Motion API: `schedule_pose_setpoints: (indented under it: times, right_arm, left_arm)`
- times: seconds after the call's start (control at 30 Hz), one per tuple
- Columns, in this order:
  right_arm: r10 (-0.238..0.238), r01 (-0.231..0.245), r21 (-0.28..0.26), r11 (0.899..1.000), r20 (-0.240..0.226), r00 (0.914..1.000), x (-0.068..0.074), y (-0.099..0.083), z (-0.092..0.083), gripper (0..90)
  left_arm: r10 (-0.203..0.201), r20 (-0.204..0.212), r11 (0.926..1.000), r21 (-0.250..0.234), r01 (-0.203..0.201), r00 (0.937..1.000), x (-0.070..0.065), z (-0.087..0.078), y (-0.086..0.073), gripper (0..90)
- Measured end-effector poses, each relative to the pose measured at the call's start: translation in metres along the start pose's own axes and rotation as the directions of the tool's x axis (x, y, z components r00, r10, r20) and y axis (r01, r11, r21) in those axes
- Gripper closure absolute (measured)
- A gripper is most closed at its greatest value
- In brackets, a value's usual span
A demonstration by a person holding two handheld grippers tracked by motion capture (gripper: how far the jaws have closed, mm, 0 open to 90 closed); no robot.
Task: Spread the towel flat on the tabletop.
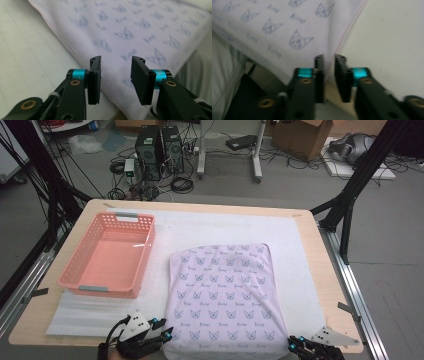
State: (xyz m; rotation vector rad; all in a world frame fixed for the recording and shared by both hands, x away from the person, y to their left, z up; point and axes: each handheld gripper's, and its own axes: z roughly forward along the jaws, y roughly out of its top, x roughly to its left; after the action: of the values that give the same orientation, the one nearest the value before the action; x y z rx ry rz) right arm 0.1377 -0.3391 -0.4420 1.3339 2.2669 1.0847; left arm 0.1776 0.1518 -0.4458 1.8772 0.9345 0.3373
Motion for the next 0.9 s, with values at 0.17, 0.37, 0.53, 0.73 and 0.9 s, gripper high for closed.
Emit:
schedule_pose_setpoints:
  times: [0.17,0.37,0.53,0.73,0.9]
  right_arm:
    - [0.046,-0.043,-0.073,0.996,0.043,0.998,-0.012,0.021,0.012,63.0]
    - [0.036,-0.035,-0.01,0.999,0.08,0.9961,-0.018,0.047,0.057,67.2]
    - [0.026,-0.027,0.007,1.0,0.064,0.9976,-0.025,0.053,0.058,82.7]
    - [0.001,-0.002,0.016,1.0,0.009,1.0,-0.031,0.052,0.056,87.2]
    - [-0.017,0.017,0.026,1.0,-0.004,0.9999,-0.031,0.042,0.044,87.5]
  left_arm:
    - [-0.041,-0.009,0.9981,-0.046,0.041,0.9991,0.017,0.011,0.011,52.9]
    - [-0.069,-0.016,0.9974,-0.02,0.069,0.9975,0.028,0.028,0.017,50.2]
    - [-0.078,-0.035,0.9969,-0.014,0.077,0.9964,0.037,0.04,0.03,48.8]
    - [-0.099,-0.084,0.9914,0.077,0.106,0.9915,0.036,0.059,0.032,53.2]
    - [-0.07,-0.076,0.9912,0.107,0.077,0.9947,0.033,0.053,0.03,87.4]
